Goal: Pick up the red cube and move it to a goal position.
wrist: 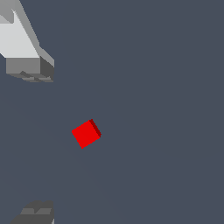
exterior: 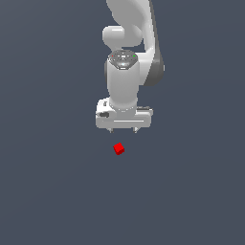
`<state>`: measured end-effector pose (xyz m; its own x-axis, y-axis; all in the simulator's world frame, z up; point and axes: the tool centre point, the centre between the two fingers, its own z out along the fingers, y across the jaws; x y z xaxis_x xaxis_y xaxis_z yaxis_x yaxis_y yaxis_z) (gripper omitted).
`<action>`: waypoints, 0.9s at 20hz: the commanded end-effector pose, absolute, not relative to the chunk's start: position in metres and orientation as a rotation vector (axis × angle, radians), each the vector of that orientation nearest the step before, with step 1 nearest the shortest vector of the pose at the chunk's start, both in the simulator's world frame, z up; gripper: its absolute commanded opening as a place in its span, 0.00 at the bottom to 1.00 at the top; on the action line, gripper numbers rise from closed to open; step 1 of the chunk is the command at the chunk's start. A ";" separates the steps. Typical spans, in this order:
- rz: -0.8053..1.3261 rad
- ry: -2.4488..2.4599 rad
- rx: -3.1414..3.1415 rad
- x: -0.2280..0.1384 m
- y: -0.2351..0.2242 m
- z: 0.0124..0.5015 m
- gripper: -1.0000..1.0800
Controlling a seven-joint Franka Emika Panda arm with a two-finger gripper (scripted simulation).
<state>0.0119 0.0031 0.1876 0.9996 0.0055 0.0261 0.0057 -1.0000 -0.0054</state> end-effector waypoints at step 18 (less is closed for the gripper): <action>-0.027 -0.317 -3.120 0.009 -0.004 0.128 0.96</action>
